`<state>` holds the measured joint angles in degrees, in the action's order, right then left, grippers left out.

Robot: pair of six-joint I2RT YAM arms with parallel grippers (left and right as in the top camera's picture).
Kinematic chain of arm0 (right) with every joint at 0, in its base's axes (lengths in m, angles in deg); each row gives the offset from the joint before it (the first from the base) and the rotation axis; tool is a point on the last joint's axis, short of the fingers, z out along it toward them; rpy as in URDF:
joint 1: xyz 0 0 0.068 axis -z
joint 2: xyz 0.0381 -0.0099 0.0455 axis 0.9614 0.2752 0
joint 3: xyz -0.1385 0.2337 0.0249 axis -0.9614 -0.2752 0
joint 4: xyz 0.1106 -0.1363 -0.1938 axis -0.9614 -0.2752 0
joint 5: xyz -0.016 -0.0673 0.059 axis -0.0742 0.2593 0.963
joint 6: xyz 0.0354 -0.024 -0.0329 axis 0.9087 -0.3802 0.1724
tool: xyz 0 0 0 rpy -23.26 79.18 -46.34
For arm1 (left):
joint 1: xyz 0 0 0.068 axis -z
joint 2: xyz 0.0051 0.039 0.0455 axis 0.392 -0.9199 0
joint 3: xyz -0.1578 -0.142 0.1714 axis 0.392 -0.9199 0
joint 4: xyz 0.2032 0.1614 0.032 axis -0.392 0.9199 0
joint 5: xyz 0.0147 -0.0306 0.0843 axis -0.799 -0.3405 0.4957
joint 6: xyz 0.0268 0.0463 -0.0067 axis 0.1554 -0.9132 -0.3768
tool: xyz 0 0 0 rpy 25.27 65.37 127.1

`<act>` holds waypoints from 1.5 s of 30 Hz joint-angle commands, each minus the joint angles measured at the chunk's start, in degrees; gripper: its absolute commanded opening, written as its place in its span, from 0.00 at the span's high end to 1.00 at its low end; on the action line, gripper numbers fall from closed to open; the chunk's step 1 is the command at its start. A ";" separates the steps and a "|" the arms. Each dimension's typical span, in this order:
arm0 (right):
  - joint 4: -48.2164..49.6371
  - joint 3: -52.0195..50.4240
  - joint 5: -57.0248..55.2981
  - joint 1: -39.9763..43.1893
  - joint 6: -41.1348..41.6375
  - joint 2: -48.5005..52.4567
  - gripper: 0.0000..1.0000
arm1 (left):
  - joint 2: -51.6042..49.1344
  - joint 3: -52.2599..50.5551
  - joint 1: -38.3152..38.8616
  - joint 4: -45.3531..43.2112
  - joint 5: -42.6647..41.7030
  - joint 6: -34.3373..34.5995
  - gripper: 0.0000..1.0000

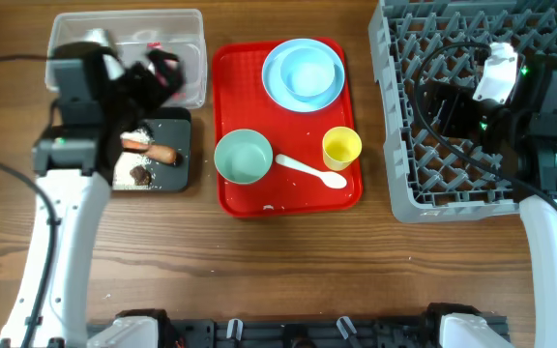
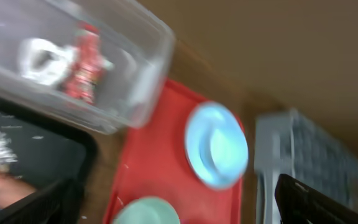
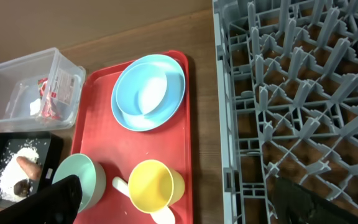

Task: Sort waste into correct bins and load items into the dishwasher rack
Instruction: 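Drop the carrot onto the black tray with the left gripper, then grasp the yellow cup with the left gripper and lift it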

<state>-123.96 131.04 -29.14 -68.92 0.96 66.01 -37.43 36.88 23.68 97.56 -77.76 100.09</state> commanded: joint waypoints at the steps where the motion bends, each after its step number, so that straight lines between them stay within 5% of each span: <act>1: 0.42 0.90 -0.61 -0.39 0.26 0.50 0.01 | -5.77 -0.15 8.50 -0.28 -5.05 -13.84 0.02; 5: -0.02 0.90 -0.61 -0.39 0.24 0.50 0.00 | -15.54 3.91 19.87 -0.70 -3.34 -20.90 0.07; 12: -0.94 0.90 -0.63 -0.39 0.22 0.50 0.00 | -38.77 26.14 31.15 10.36 -2.49 -26.71 0.05; 19: -1.51 0.90 -0.92 -0.39 0.17 0.50 0.00 | -45.09 26.62 35.36 12.17 1.55 -26.71 0.05; 21: -1.53 0.90 -1.49 -0.39 0.20 0.50 0.00 | -45.66 26.62 35.34 12.61 1.57 -26.69 0.16; 25: -1.57 0.90 -1.49 -0.39 0.20 0.50 0.00 | -45.64 26.62 35.12 12.13 1.57 -26.60 0.87; 26: -1.57 0.90 -1.46 -0.39 0.26 0.50 0.01 | -45.62 26.62 35.01 12.13 1.57 -26.43 0.96; 30: -1.33 0.90 0.46 -0.39 0.33 0.50 0.00 | -42.88 26.64 32.83 12.15 1.22 -21.55 0.96; 35: 2.12 0.90 8.72 -0.39 0.09 0.79 0.00 | -34.62 26.64 24.94 11.65 -18.25 -20.22 0.96; 40: 10.86 0.90 29.51 -1.88 -4.90 5.81 0.00 | -30.08 26.64 13.11 8.50 -52.48 -20.22 0.96; 45: 21.18 0.90 46.29 -5.70 -5.77 13.86 0.00 | -30.10 26.62 10.91 8.44 -65.07 -20.65 0.96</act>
<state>-107.06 131.13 1.40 -72.29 -3.02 75.70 -67.61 63.06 34.11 106.26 -127.66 79.44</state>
